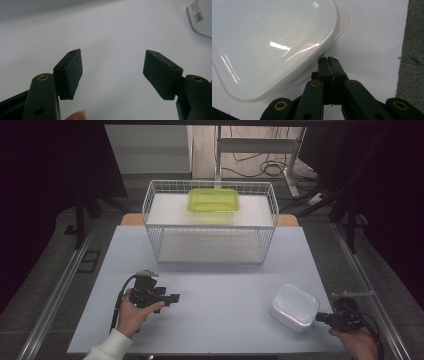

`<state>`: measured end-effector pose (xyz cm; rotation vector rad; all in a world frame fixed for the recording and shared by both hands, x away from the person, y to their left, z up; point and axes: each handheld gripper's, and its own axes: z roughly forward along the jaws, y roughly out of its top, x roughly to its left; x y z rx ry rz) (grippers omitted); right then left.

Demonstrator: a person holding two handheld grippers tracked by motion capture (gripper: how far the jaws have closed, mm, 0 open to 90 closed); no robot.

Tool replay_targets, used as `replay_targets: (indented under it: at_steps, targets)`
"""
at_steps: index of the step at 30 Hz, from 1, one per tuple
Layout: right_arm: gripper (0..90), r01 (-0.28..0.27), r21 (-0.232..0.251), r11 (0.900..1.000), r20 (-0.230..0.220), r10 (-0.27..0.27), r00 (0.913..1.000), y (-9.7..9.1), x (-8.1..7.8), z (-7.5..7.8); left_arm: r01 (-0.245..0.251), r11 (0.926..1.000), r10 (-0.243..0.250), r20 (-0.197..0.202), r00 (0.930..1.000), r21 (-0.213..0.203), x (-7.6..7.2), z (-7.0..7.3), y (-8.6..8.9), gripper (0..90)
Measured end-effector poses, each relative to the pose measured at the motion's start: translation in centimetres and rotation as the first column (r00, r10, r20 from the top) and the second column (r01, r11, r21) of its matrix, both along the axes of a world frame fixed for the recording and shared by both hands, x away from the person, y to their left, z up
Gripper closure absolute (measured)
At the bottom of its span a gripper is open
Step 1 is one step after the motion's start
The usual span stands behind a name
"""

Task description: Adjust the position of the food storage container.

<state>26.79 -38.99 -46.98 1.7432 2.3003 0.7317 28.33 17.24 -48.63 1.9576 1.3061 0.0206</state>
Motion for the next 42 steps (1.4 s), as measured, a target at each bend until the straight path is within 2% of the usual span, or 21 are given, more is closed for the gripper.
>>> replay_targets:
  at_steps: [20, 28, 35, 42]
  targets:
    - [88.5, -0.042, -0.018, 0.9989, 0.013, 0.042, 0.999, 2.8, 3.0, 0.0, -0.009, 1.0, 0.009, -0.006, 0.9999, 0.001, 0.1, -0.1, 0.3, 31.4]
    - [88.5, -0.075, -0.023, 0.9969, 0.017, 0.075, 0.997, 4.9, 4.2, 0.0, -0.008, 1.0, 0.008, -0.01, 0.9999, -0.001, 0.1, -0.2, 0.3, 31.2]
    - [88.6, -0.112, -0.027, 0.9933, 0.02, 0.113, 0.9934, 7.5, 5.6, 0.0, -0.011, 0.9999, 0.011, -0.005, 0.9999, -0.002, 0.1, -0.1, 0.3, 31.4]
    - [88.5, -0.132, -0.026, 0.991, 0.018, 0.132, 0.9911, 8.7, 6.1, -0.2, -0.013, 0.9999, 0.012, -0.007, 0.9999, -0.008, 0.1, -0.1, 0.4, 31.3]
